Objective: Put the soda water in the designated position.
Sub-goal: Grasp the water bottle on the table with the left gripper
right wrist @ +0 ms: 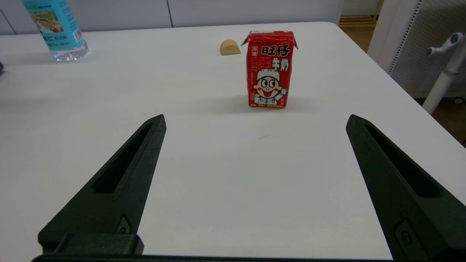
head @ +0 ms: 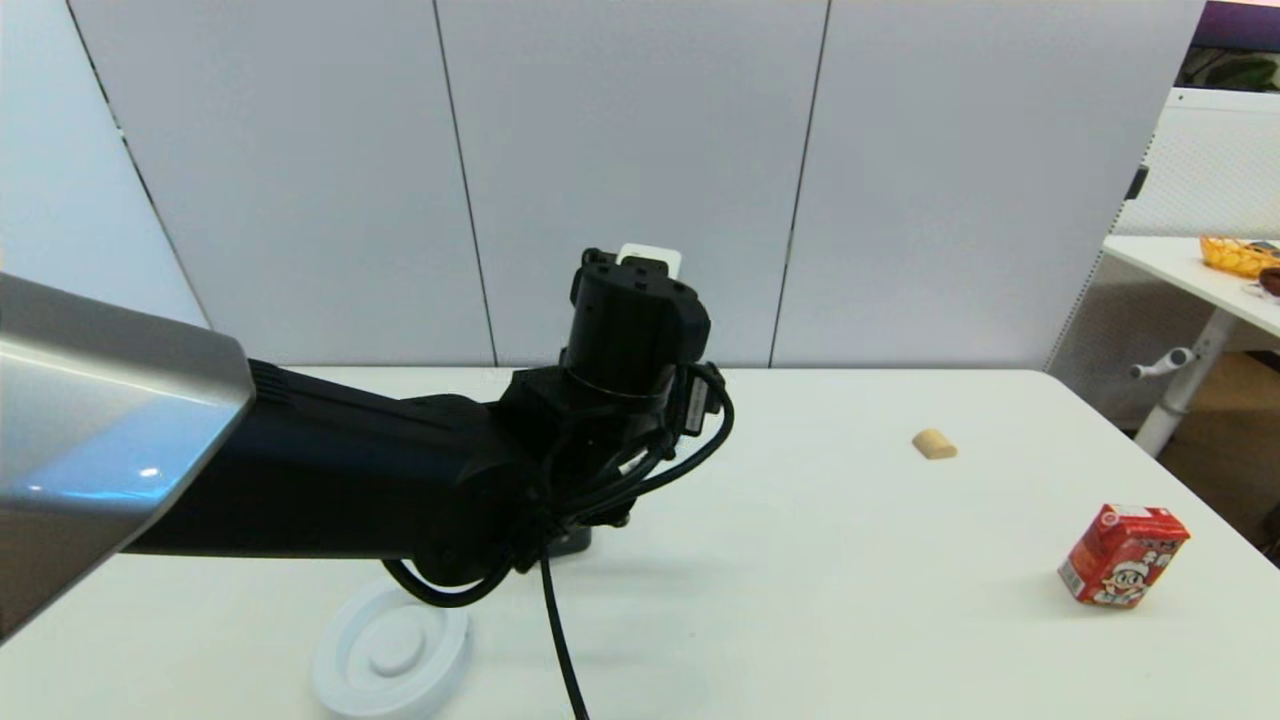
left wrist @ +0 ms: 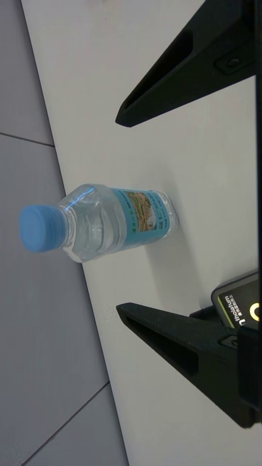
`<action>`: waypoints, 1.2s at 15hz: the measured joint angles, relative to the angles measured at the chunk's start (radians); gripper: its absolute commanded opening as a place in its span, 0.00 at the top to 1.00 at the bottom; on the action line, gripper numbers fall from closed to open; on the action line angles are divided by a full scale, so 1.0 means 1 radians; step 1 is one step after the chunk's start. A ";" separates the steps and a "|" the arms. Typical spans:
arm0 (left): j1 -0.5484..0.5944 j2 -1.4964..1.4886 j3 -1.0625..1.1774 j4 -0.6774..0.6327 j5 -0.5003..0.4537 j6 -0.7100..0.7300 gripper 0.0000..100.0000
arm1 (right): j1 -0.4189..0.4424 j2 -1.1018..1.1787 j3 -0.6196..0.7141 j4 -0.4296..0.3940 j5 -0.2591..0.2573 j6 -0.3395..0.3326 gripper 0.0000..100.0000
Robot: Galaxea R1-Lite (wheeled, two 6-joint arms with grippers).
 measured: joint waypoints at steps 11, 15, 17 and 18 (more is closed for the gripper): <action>-0.007 0.128 -0.084 -0.051 0.102 -0.013 0.00 | 0.000 0.000 0.000 0.000 0.000 0.000 0.00; -0.016 0.197 -0.149 -0.052 0.144 -0.017 0.00 | 0.000 0.000 0.000 0.000 0.000 0.000 0.00; -0.019 0.232 -0.184 -0.052 0.173 -0.017 0.00 | 0.000 0.000 0.000 0.000 0.000 0.000 0.00; -0.019 0.248 -0.201 -0.052 0.180 -0.018 0.00 | 0.000 0.000 0.000 0.000 0.000 0.000 0.00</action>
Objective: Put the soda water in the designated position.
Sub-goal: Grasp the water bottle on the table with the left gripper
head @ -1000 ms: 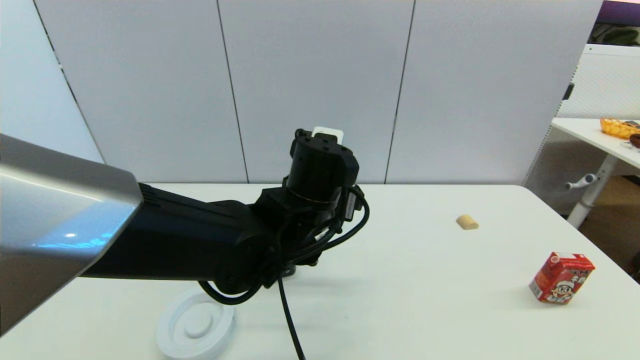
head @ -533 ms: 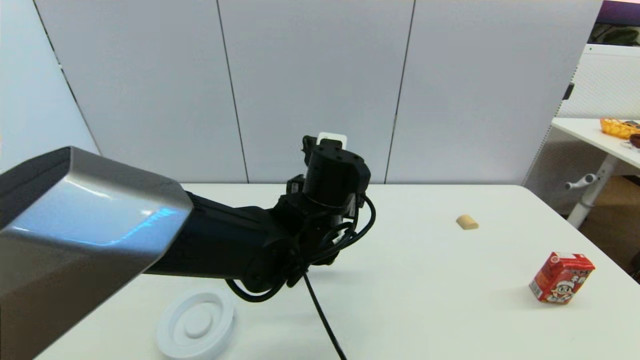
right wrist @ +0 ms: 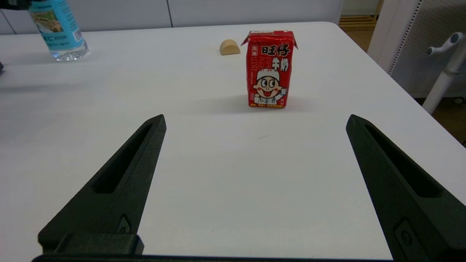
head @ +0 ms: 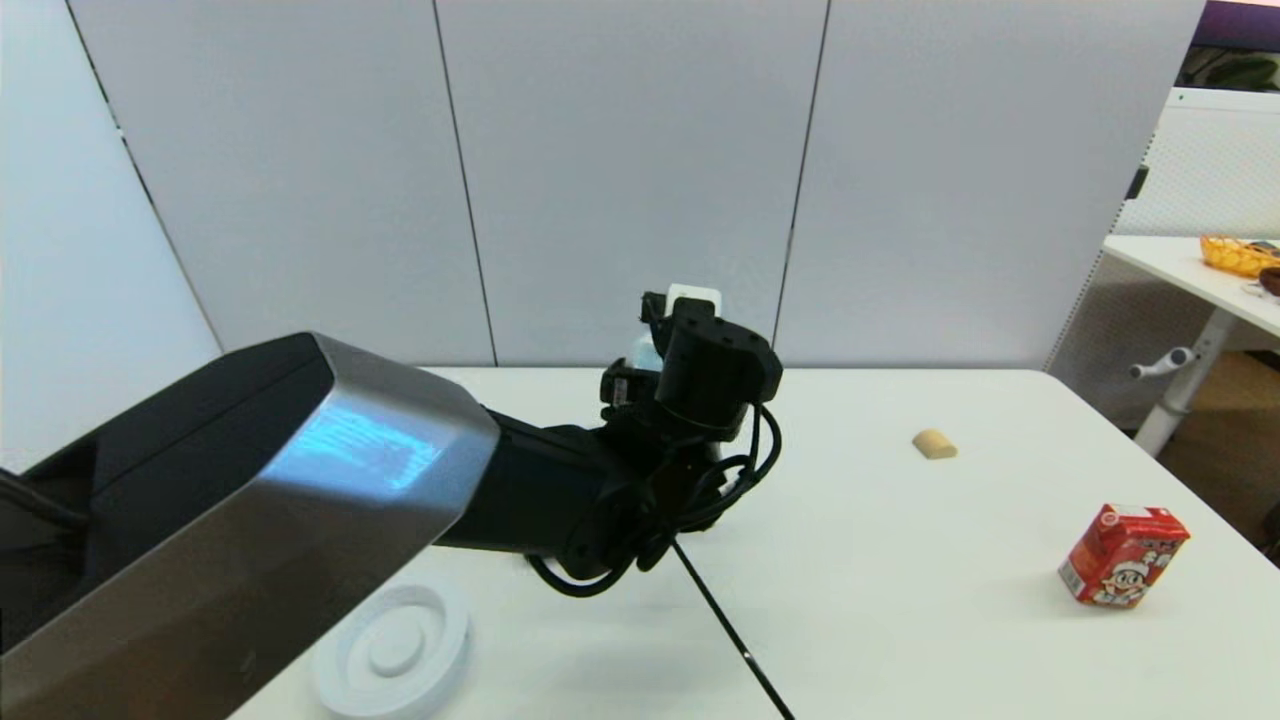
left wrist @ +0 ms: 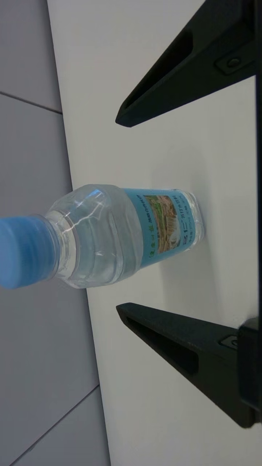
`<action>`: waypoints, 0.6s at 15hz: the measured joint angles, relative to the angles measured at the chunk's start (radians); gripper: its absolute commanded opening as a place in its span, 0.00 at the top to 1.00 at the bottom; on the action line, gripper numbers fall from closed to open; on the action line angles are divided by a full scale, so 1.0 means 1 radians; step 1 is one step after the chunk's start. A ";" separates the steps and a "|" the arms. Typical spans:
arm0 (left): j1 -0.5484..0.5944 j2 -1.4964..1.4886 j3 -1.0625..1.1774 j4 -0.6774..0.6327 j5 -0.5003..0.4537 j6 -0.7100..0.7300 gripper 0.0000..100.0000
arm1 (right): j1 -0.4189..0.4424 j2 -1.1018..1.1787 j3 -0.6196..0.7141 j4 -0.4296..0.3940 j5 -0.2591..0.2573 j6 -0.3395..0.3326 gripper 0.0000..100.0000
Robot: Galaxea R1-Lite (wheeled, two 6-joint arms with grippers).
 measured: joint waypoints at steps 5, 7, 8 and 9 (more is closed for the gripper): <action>0.011 0.076 -0.095 0.001 0.034 0.001 0.00 | 0.000 0.000 0.000 0.000 0.000 0.000 0.00; 0.029 0.107 -0.135 0.002 0.034 0.005 0.00 | 0.000 0.000 0.000 0.000 0.000 0.000 0.00; 0.039 0.122 -0.151 0.005 0.034 0.006 0.00 | 0.000 0.000 0.000 0.000 0.000 0.000 0.00; 0.050 0.136 -0.168 0.007 0.034 0.007 0.00 | 0.000 0.000 0.000 0.000 0.000 0.000 0.00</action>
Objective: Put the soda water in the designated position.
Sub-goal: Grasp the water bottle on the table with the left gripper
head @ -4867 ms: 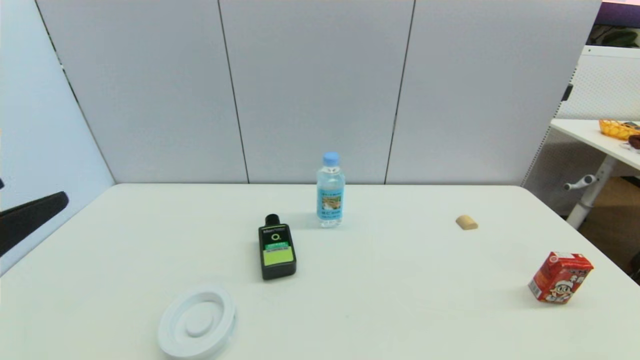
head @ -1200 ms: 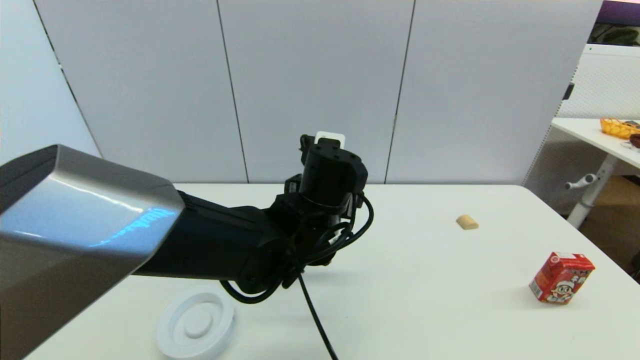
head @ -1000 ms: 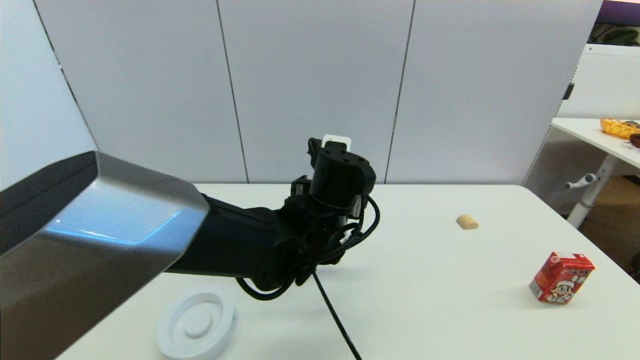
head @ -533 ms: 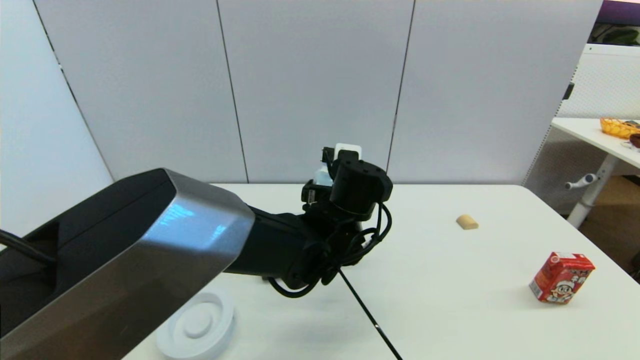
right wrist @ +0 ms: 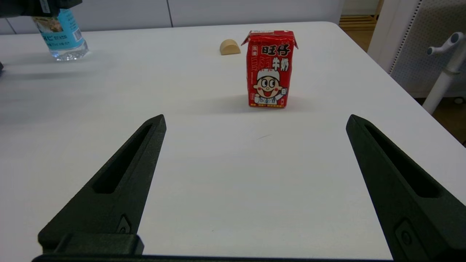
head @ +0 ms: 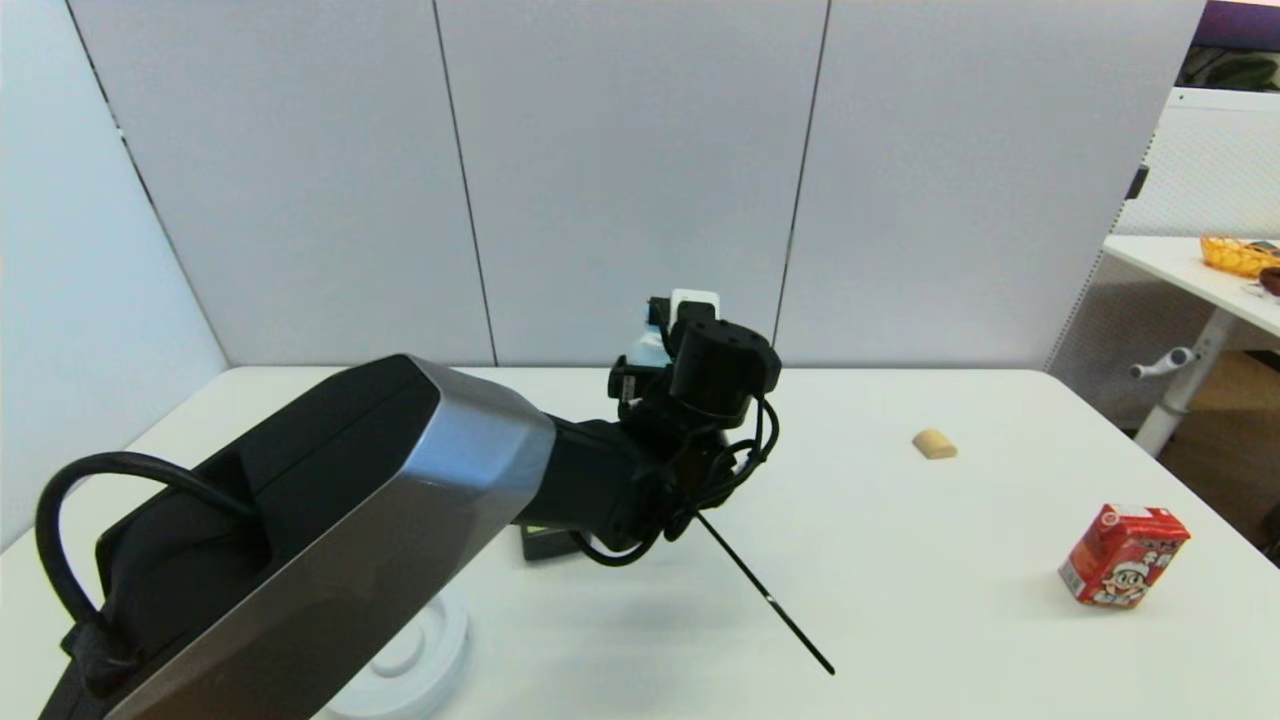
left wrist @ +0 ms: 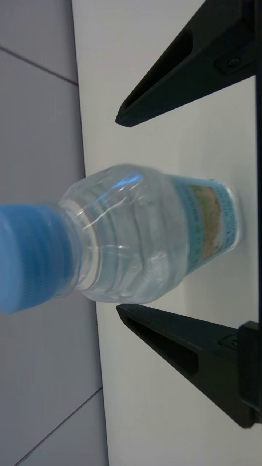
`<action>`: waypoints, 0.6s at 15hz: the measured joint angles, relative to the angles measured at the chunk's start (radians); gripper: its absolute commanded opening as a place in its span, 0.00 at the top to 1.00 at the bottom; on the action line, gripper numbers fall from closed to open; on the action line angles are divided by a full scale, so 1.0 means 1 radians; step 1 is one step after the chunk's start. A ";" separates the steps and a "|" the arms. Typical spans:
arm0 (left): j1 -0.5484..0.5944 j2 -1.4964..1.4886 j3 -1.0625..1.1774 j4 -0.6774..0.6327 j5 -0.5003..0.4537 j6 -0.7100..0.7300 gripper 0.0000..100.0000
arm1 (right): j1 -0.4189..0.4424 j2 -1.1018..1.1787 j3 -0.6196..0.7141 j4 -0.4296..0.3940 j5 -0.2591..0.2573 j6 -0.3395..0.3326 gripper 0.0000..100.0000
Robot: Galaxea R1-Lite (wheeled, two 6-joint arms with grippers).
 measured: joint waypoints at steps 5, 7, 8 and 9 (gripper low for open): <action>0.055 0.042 -0.044 0.005 -0.005 0.008 0.00 | 0.000 0.000 0.000 0.000 0.000 0.000 0.00; 0.061 0.046 -0.046 0.004 -0.006 0.008 0.00 | 0.000 0.000 0.000 0.000 0.000 0.000 0.00; 0.064 0.047 -0.046 0.004 -0.007 0.008 0.00 | 0.000 0.000 0.000 0.000 0.000 0.000 0.00; 0.066 0.047 -0.046 0.005 -0.007 0.007 0.00 | 0.000 0.000 0.000 0.000 0.000 0.000 0.00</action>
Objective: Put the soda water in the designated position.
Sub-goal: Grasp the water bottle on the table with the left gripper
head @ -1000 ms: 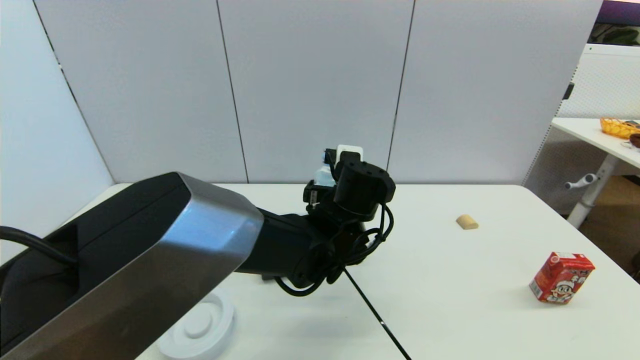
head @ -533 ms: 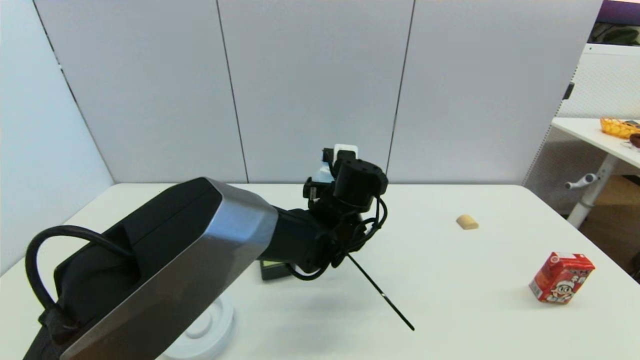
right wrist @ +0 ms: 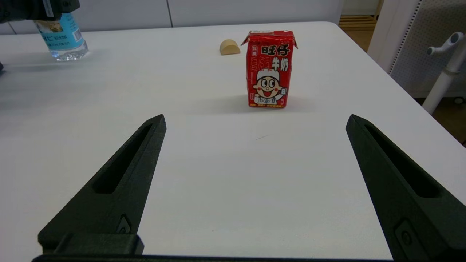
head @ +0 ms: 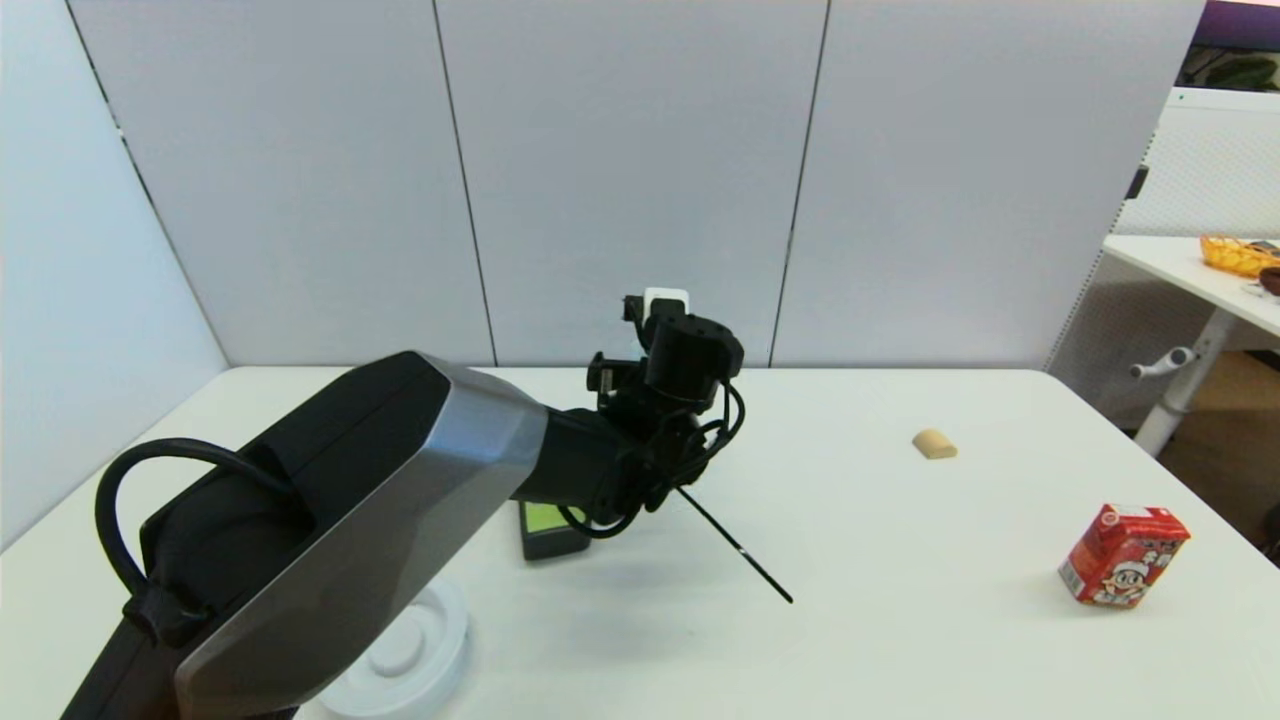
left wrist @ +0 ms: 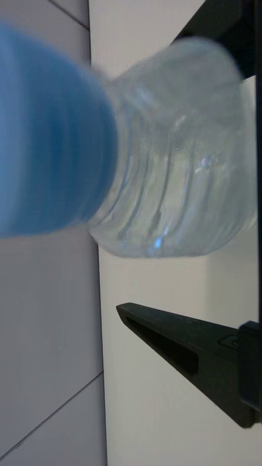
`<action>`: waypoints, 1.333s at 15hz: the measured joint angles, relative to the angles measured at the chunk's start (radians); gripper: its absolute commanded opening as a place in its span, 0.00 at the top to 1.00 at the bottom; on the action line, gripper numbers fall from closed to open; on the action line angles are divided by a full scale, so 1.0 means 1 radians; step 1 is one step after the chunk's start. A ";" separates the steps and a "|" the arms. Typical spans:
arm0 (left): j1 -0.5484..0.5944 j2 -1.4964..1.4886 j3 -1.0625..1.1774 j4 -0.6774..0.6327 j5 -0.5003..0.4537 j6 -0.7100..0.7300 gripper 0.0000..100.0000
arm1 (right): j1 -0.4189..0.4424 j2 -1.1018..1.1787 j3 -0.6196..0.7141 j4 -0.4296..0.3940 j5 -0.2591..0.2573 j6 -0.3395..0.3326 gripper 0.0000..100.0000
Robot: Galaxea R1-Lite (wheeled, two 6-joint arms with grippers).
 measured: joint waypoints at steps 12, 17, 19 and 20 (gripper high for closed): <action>-0.018 -0.027 0.000 -0.009 -0.029 0.005 0.00 | 0.000 0.000 0.000 0.000 0.000 0.000 0.00; -0.021 -0.035 0.001 -0.009 -0.027 0.004 1.00 | 0.000 0.000 0.000 0.000 0.000 0.000 0.00; -0.021 -0.036 0.002 -0.005 -0.027 0.005 1.00 | 0.000 0.000 0.000 0.000 0.000 0.000 0.00; -0.021 -0.036 0.003 -0.003 -0.027 0.006 1.00 | 0.000 0.000 0.000 0.000 0.000 0.000 0.00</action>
